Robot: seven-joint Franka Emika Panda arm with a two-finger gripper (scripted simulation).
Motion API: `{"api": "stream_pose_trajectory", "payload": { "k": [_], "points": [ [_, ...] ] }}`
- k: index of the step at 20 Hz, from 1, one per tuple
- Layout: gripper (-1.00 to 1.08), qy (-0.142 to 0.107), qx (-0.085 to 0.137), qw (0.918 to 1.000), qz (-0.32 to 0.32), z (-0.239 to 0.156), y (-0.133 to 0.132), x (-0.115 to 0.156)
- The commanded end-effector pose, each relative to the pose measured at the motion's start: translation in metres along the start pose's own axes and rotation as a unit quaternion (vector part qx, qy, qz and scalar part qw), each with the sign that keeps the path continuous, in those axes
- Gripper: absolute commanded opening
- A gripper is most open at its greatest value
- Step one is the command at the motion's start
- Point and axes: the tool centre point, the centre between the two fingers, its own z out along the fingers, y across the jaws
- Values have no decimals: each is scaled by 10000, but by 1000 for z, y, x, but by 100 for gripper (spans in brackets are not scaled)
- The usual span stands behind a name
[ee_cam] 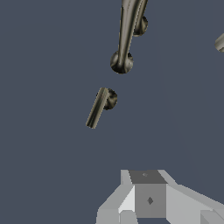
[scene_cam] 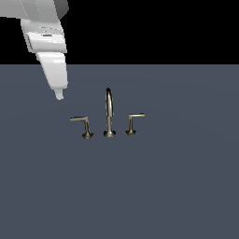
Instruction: Turn on the faucet by rotating a designated handle.
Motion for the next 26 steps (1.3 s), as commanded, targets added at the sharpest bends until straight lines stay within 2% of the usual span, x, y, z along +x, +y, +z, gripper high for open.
{"api": "stream_pose_trajectory", "payload": {
  "k": [1, 15, 26],
  "points": [
    [-100, 4, -9, 9998, 216, 13, -11, 5],
    [-100, 17, -69, 9892, 1465, 89, -68, 42],
    [-100, 1, -81, 9814, 1916, 114, -87, 60]
  ]
}}
